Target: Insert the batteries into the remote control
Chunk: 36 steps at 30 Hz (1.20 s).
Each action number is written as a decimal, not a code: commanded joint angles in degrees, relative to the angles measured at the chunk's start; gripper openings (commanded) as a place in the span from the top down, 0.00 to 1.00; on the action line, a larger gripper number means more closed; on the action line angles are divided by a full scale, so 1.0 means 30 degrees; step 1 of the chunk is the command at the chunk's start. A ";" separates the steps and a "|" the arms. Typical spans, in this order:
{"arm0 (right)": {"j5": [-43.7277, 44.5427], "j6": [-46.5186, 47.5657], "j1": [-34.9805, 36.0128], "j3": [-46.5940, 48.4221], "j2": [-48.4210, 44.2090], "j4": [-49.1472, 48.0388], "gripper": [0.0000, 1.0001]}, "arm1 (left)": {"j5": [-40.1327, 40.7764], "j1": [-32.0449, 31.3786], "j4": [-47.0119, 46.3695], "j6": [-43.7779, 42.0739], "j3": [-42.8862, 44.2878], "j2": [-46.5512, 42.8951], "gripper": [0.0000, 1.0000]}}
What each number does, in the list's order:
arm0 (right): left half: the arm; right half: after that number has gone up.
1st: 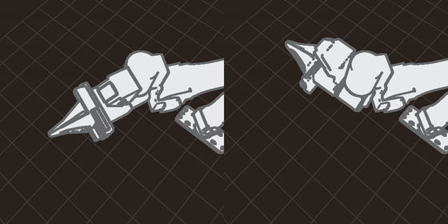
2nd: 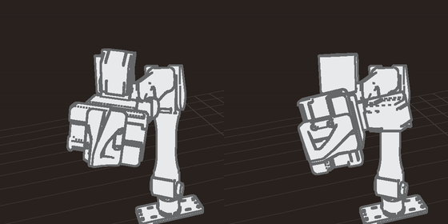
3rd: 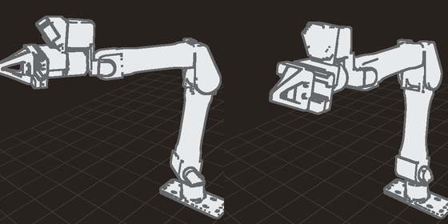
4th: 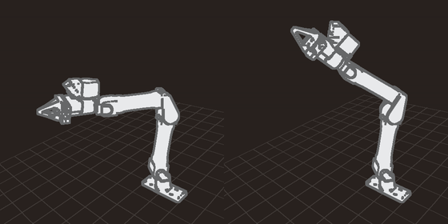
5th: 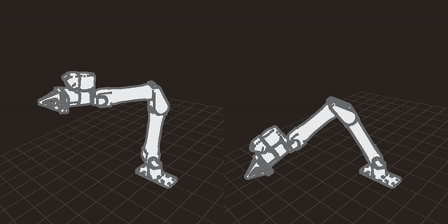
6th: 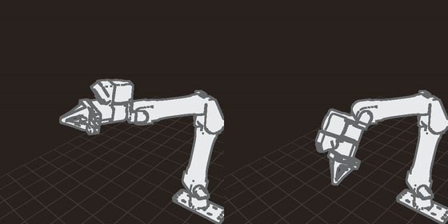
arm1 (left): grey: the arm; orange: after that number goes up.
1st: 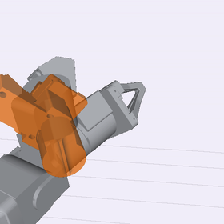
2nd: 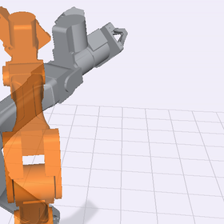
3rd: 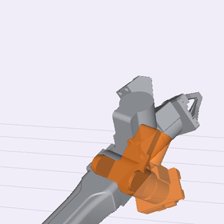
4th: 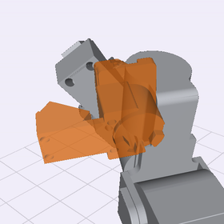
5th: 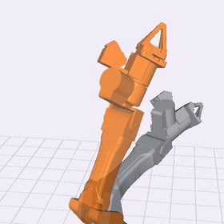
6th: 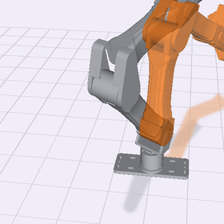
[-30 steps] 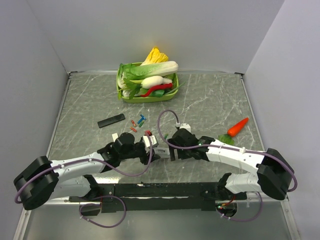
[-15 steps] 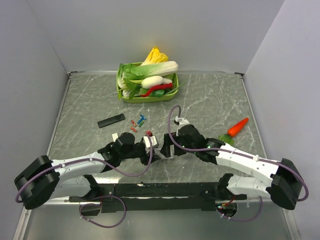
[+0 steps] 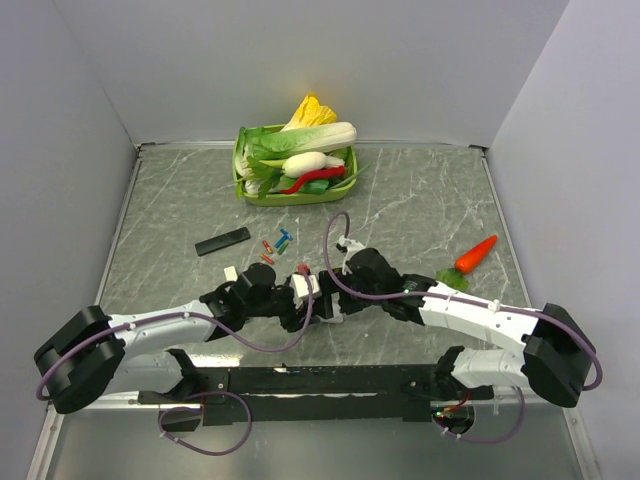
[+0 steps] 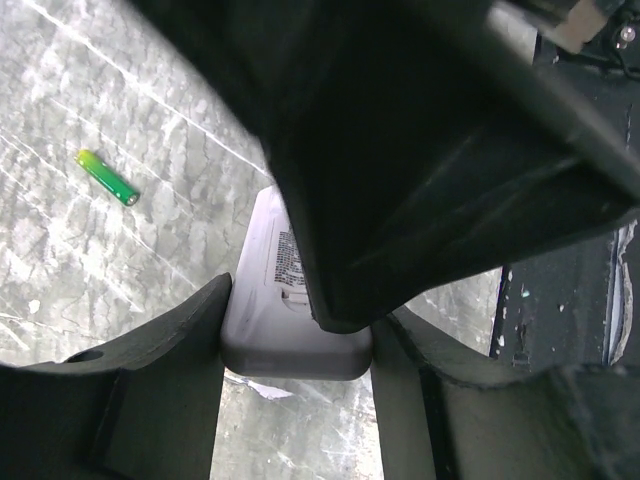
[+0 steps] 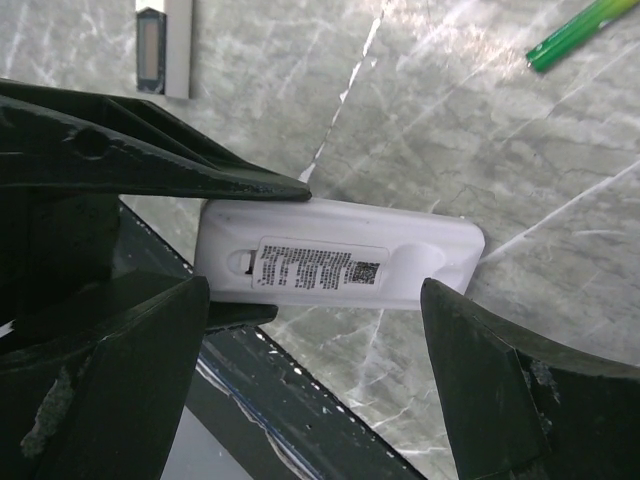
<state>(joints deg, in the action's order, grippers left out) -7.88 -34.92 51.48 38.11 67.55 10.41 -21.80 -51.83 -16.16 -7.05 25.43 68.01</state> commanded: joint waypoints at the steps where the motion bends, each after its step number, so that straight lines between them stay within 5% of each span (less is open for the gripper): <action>1: -0.0362 -0.0226 -0.0081 -0.0017 0.0539 -0.0456 0.07 | -0.0555 0.0022 -0.0033 -0.0580 0.1073 0.0182 0.99; 23: 0.1601 -0.1458 -0.0842 -0.0985 -0.0895 -0.0924 0.10 | -0.0613 0.0022 0.0378 -0.0551 0.1220 0.0095 0.99; 36: -0.0183 -0.1164 -0.0814 -0.0779 -0.0018 -0.2094 0.10 | -0.0643 0.0022 0.0437 -0.0463 0.1337 0.0212 0.99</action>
<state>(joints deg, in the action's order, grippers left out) -6.07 -38.48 49.23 35.20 66.87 7.33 -22.26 -51.62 -13.39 -8.12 27.00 68.49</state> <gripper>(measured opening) 0.904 0.553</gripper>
